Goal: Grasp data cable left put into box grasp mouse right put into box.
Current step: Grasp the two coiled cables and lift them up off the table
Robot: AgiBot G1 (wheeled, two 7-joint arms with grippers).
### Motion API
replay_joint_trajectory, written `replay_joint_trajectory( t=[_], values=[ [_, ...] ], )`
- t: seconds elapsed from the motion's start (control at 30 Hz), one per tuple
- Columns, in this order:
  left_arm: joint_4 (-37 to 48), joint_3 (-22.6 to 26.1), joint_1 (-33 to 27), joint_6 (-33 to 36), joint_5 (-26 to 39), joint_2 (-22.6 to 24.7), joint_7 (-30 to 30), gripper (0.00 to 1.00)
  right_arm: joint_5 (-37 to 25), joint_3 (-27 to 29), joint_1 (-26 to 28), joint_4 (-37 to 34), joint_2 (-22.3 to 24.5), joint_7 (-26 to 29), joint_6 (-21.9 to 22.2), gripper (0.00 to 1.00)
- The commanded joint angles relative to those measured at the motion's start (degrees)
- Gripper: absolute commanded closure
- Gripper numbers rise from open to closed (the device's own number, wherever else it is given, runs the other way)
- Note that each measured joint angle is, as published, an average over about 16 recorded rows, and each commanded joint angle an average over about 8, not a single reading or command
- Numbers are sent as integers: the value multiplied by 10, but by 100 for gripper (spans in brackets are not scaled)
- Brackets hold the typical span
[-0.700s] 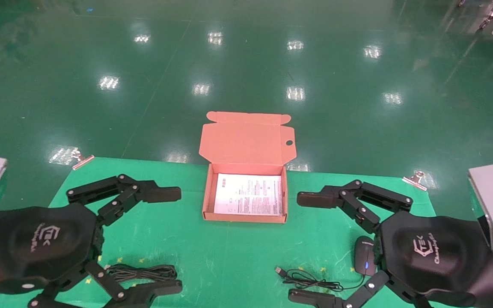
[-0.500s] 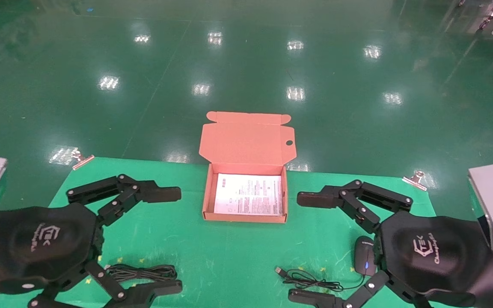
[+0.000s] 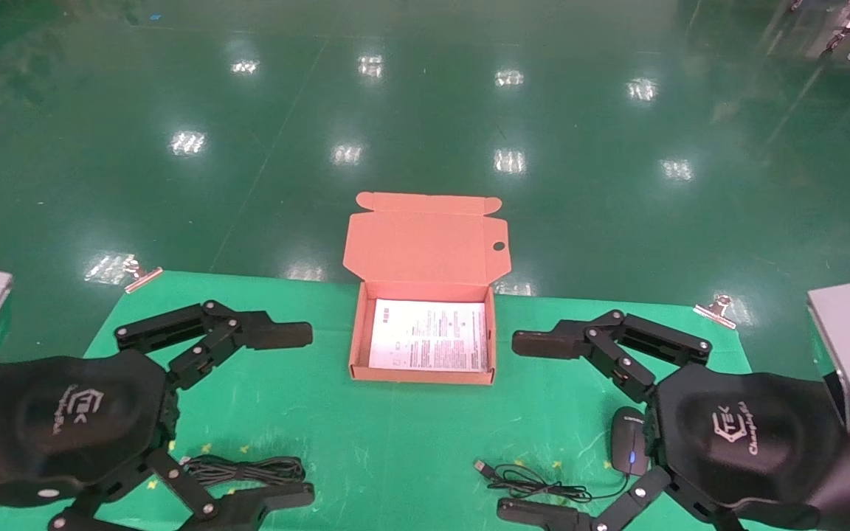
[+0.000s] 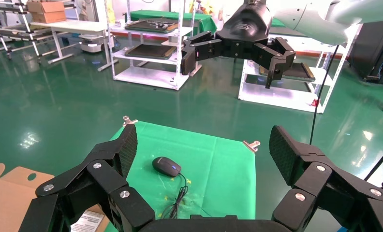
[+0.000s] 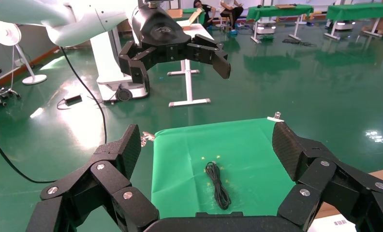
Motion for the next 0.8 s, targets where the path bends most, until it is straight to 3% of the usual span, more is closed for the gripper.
replay_joint_trajectory(
  t=[0.03,0.47,0.8],
  values=[
    [0,1,0,-1,1,0,0,0,2,1,-1,-1,0,0,0,0],
    [20,39,-53,40,43,11,-19,0,-90,-27,50,30,-3,-23,-1,0],
    [24,160,-161,51,172,28,-46,0,-256,-91,137,40,-30,-118,-23,0]
  ],
)
